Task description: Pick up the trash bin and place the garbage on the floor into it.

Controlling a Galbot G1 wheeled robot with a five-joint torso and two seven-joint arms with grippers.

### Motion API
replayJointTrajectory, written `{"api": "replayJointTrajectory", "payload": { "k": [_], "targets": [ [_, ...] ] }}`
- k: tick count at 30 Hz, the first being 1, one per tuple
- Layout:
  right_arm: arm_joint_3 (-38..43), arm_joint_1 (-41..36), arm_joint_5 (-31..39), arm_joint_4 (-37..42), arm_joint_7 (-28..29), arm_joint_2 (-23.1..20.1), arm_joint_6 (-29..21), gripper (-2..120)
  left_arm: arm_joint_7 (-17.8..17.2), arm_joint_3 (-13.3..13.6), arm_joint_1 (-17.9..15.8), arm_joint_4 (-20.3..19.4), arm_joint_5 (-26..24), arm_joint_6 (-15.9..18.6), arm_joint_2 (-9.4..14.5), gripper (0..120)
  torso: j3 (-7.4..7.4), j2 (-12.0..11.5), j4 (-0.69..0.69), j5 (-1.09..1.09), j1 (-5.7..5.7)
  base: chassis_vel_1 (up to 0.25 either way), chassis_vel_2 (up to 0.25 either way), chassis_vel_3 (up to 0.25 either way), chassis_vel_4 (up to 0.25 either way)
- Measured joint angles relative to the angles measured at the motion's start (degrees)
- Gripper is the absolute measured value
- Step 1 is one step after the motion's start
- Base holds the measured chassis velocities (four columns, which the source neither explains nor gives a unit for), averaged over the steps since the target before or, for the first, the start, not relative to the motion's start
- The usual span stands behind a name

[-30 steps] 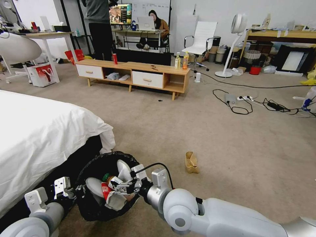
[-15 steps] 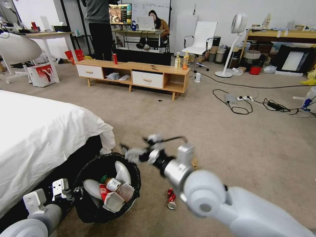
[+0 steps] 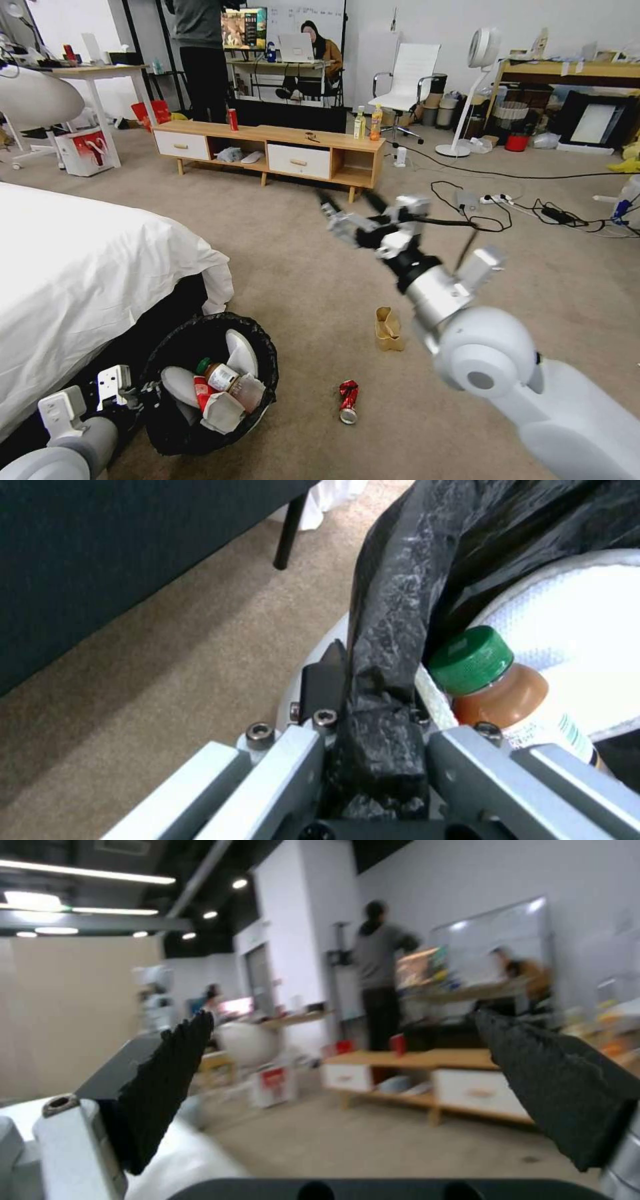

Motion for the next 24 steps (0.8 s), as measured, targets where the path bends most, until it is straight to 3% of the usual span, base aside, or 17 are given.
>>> {"api": "replayJointTrajectory", "payload": {
  "k": [7,9,17,21,23,24],
  "targets": [
    [5.9,-5.5,-6.5,-3.5,0.2,-0.4,2.2,100,0.0,-0.9,0.7,-0.2,0.3,0.0,-0.9,2,0.0,0.0,0.02,0.0,0.0,0.0,0.0,0.0,0.0],
    [7.8,-10.4,-10.7,-4.3,1.6,-0.3,2.4,100,0.1,-1.1,1.1,-0.4,0.6,0.0,-1.3,2,0.0,0.0,0.02,0.01,0.0,0.0,0.0,0.0,0.0],
    [9.9,-20.4,-15.2,-4.0,5.2,-0.3,1.2,100,0.2,-1.3,1.3,-0.4,1.0,0.0,-1.7,2,0.0,0.0,0.01,0.0,0.0,0.0,0.0,0.0,0.0],
    [9.4,-22.6,-13.3,-3.0,7.4,-0.6,-2.3,100,0.3,-1.3,1.3,-0.1,1.1,0.0,-1.8,2,0.0,0.0,0.0,0.0,0.0,0.0,0.0,0.0,0.0],
    [7.3,-24.0,-6.8,-2.1,11.6,-0.6,-8.3,100,0.4,-1.1,1.2,0.0,1.3,0.0,-2.1,2,0.0,0.0,0.02,-0.01,0.0,0.0,0.0,0.0,0.0],
    [7.3,-24.0,-6.8,-2.1,11.6,-0.6,-8.3,100,0.4,-1.1,1.2,0.0,1.3,0.0,-2.1,2,0.0,0.0,0.02,-0.01,0.0,0.0,0.0,0.0,0.0]
  ]
}}
